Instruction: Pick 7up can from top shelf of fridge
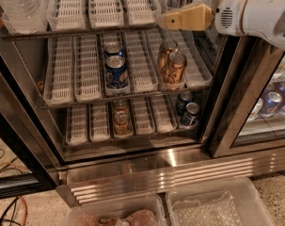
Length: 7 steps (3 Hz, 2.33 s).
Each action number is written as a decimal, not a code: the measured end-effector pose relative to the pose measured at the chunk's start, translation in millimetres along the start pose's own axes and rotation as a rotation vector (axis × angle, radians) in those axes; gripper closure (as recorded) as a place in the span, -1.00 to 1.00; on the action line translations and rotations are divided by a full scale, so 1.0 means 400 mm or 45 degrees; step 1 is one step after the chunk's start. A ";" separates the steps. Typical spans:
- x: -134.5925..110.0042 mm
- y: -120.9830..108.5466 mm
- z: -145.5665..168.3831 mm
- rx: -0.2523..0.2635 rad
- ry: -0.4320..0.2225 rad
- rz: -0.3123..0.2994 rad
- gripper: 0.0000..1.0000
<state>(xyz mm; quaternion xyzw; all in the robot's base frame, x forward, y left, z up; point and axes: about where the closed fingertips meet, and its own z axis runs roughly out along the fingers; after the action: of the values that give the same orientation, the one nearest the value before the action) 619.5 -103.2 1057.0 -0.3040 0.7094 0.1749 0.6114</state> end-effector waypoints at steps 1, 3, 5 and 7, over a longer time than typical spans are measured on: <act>-0.018 0.000 0.033 0.011 -0.042 -0.002 -1.00; -0.003 -0.033 0.067 -0.037 -0.119 0.061 -1.00; 0.003 -0.053 0.072 -0.080 -0.141 0.083 -1.00; -0.016 -0.060 0.111 -0.143 -0.167 0.082 -1.00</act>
Offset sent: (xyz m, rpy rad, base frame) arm 0.0303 0.0065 -0.0039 0.0683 -0.0530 -0.0192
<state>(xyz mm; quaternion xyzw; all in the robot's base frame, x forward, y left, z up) 669.1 -92.6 1057.7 -0.3029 0.6663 0.2533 0.6325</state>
